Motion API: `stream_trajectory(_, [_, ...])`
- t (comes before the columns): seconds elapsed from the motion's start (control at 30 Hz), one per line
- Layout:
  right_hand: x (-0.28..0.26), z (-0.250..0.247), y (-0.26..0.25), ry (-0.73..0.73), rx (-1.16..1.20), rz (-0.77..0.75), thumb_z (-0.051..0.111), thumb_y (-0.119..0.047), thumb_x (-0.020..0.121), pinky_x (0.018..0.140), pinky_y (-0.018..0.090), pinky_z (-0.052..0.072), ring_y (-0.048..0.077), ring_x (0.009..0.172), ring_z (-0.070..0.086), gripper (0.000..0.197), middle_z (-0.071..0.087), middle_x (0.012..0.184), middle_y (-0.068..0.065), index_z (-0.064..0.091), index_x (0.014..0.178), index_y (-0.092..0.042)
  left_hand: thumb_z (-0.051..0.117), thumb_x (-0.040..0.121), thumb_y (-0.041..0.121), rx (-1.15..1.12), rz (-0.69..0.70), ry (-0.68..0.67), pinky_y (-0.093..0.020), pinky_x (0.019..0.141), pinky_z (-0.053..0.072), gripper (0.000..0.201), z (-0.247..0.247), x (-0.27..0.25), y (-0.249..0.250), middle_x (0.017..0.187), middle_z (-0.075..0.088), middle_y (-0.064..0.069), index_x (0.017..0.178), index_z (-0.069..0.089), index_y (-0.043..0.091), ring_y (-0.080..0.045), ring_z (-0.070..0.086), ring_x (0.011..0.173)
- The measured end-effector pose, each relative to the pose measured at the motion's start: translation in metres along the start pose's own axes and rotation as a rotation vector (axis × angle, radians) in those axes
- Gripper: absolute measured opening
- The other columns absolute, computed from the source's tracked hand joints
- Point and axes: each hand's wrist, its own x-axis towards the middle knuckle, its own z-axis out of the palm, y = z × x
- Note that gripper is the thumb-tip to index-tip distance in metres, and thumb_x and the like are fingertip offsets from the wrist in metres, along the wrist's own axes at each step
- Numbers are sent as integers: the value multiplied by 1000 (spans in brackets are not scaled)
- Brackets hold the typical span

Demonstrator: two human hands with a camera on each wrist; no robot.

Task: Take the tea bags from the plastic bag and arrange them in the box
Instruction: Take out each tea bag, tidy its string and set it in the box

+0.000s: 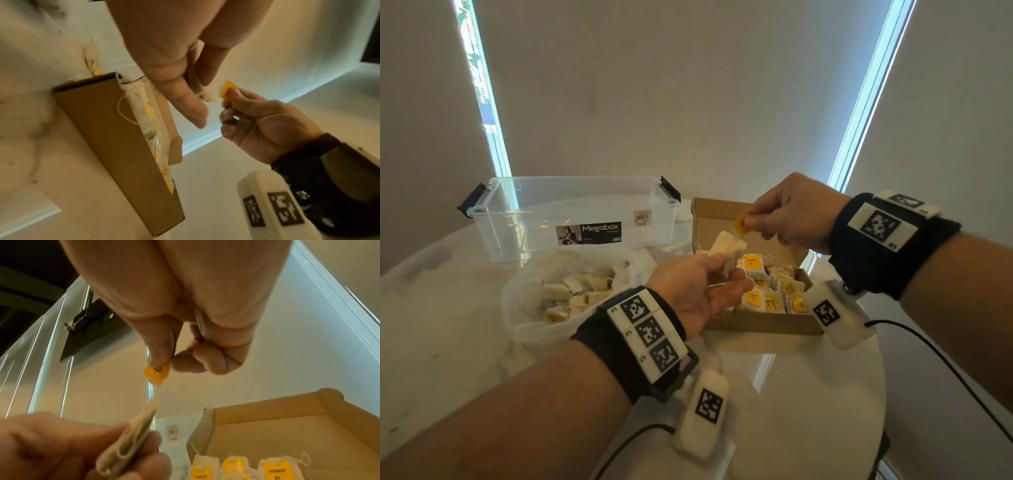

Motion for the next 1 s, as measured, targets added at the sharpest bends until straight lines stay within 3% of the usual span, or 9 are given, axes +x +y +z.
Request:
stream_trajectory(0.1, [-3,-5,-4,-39,66,2,77,-31,86,70,30,56,10,63,62,6,74,72,-3,78,90,-28,49,104,16,-46,34,24,-27,56,60,28,0,0,1,104,70,-17,125,58,1,-27,75,82])
stream_trajectory(0.27, [3,5,-4,-114,-53,-10,85,-27,77,55,17,48,3,54,67,18,74,72,-6,72,88,-20,51,101,11,-30,84,-56,-25,61,60,21,4,-7,0,96,75,-13,116,63,2,-24,75,86])
stream_trajectory(0.4, [6,9,-1,-118,-97,-17,83,-31,79,61,19,49,3,57,67,16,74,74,-7,73,88,-23,55,98,9,-46,111,-89,-28,69,62,24,0,-9,0,106,72,-20,119,61,-2,-28,74,93])
stream_trajectory(0.57, [9,11,-1,-114,-147,-69,76,-40,84,70,24,49,6,69,64,11,70,74,-12,71,79,-33,55,99,12,5,127,-39,-24,61,60,25,3,-5,1,96,74,-16,119,61,-1,-21,76,82])
stream_trajectory(0.63, [11,11,-1,-146,-153,-82,75,-38,86,74,25,51,7,70,68,11,72,75,-10,70,79,-31,55,100,15,32,126,-4,-24,57,59,25,6,-4,1,98,73,-15,120,60,1,-20,75,77])
stream_trajectory(0.73, [19,7,5,-186,-166,-42,73,-31,90,69,22,51,2,60,70,11,74,68,-10,69,83,-23,66,94,20,239,104,47,-24,47,53,26,3,-4,0,107,71,-14,116,62,7,-22,75,74])
stream_trajectory(0.83, [33,0,19,-224,-304,48,75,-26,89,70,26,55,3,56,70,9,75,67,-8,69,88,-19,77,84,14,553,26,40,-25,44,49,22,-8,-8,-2,100,72,-11,104,66,12,-21,72,66])
stream_trajectory(0.93, [45,-3,33,-351,-407,154,78,-15,86,61,24,56,8,58,72,8,75,68,-5,71,87,-18,78,83,10,649,-77,-24,-31,54,56,14,-14,-11,-3,98,71,-13,94,69,12,-24,72,74])
stream_trajectory(1.0, [54,0,39,-404,-436,183,79,-13,85,62,25,60,8,60,73,9,77,72,-3,72,88,-19,81,79,10,675,-82,-36,-37,71,62,15,-17,-7,-2,96,73,-14,91,72,9,-26,71,83])
